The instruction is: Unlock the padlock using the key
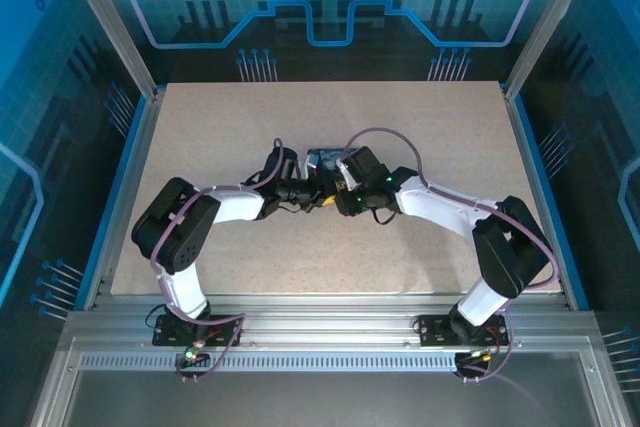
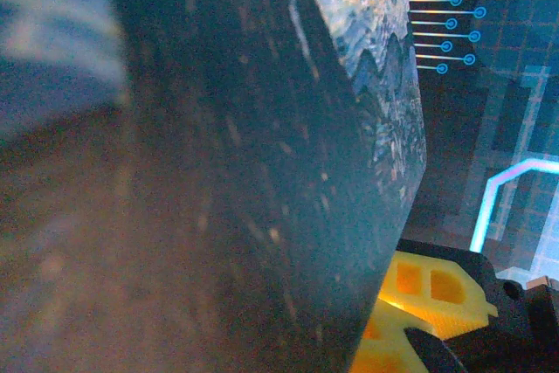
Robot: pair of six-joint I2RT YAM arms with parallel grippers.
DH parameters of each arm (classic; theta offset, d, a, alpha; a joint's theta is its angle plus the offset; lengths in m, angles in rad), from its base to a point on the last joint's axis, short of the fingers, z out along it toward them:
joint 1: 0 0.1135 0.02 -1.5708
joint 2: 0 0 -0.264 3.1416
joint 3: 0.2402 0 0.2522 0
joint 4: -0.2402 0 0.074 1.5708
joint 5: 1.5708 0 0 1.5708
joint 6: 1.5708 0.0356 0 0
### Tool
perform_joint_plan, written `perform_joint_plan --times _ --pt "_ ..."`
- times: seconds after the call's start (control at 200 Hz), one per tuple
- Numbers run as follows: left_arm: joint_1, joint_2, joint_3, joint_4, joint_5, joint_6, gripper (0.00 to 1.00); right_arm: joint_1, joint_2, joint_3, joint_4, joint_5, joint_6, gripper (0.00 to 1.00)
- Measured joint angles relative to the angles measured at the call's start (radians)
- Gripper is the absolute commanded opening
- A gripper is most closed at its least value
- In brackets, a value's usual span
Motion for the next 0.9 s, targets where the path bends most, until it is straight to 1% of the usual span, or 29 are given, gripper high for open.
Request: perform_joint_plan --times 0.2,0.265,0.315,0.385,0.735,0.79,0.835,0.901 --pt "0.0 0.0 0.0 0.0 0.001 0.0 0.0 0.005 0.014 0.0 0.0 0.003 -0.003 0.3" --pt "0.0 0.0 0.0 0.0 0.001 0.0 0.0 0.006 0.019 0.0 0.0 0.002 -0.005 0.2" --pt "0.0 0.0 0.0 0.0 0.0 0.0 0.0 0.008 0.02 0.0 -0.001 0.0 -0.009 0.1" --pt "0.001 0.0 0.0 -0.003 -0.001 0.0 0.0 0.013 0.02 0.0 -0.005 0.0 -0.025 0.0" --pt "0.002 0.0 -0.003 -0.007 -0.001 0.002 0.0 0.015 0.02 0.0 -0.007 0.008 -0.031 0.0" --pt "0.002 0.0 -0.005 -0.006 -0.002 0.002 0.04 0.014 0.02 0.0 -0.007 0.007 -0.034 0.0" --pt "0.002 0.0 -0.01 -0.002 -0.003 0.002 0.11 0.014 0.022 0.0 -0.006 0.003 -0.038 0.0" --pt "0.002 0.0 -0.021 0.001 -0.013 0.004 0.17 0.011 0.033 -0.002 0.002 -0.008 -0.042 0.0"
